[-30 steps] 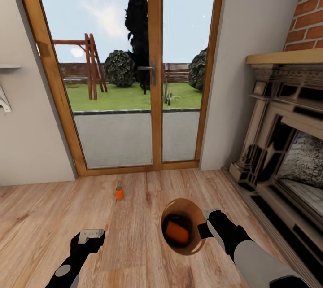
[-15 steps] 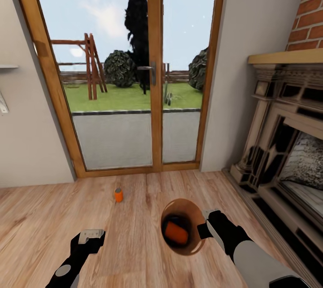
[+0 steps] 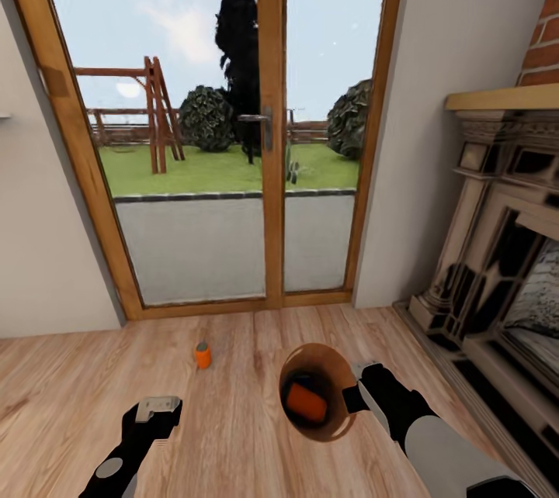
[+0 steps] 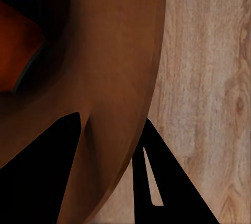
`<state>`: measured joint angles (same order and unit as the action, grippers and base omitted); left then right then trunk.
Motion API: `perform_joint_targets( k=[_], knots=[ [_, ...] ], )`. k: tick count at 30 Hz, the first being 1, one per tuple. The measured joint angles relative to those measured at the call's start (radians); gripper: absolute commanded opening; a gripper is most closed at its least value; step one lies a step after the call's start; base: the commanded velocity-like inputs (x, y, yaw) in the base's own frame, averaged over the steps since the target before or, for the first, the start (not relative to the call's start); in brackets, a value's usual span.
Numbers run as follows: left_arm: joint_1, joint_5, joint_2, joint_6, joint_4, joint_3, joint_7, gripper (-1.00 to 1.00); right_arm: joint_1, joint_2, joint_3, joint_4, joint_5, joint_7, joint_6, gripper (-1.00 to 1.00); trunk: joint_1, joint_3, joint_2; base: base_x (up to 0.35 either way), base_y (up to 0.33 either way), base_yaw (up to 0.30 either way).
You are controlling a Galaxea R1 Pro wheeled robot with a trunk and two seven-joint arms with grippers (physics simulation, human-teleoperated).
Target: Put the three can of soda from the living room inside the tash can in the kitchen.
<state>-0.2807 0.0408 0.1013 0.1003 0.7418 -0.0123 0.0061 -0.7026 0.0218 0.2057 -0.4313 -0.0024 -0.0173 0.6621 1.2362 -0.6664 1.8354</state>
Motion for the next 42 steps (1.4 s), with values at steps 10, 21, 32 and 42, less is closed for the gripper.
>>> perform_joint_targets(
  k=[10, 21, 32, 42],
  knots=[
    [-0.001, 0.001, 0.000, -0.002, -0.006, 0.000, 0.000, 1.00, 0.000, -0.001, 0.000, 0.000, -0.002, 0.000, 0.000, -1.00, 0.000, 0.000, 0.000, 0.319, 0.119, 0.000],
    [-0.025, -0.004, -0.054, -0.003, -0.119, 0.003, -0.001, 1.00, -0.002, -0.008, -0.002, -0.001, -0.001, -0.002, 0.003, -1.00, 0.000, 0.000, 0.000, 0.280, 0.072, 0.000],
    [-0.029, -0.005, -0.056, -0.004, -0.132, 0.004, -0.003, 1.00, -0.004, -0.044, -0.003, -0.001, 0.000, -0.002, 0.011, -1.00, 0.000, 0.000, 0.000, 0.102, 0.008, 0.000],
    [-0.029, -0.005, -0.057, -0.004, -0.133, 0.005, -0.003, 1.00, -0.004, -0.038, -0.003, -0.001, -0.007, -0.003, 0.012, -1.00, 0.000, 0.000, 0.000, 0.005, 0.167, 0.001]
  ],
)
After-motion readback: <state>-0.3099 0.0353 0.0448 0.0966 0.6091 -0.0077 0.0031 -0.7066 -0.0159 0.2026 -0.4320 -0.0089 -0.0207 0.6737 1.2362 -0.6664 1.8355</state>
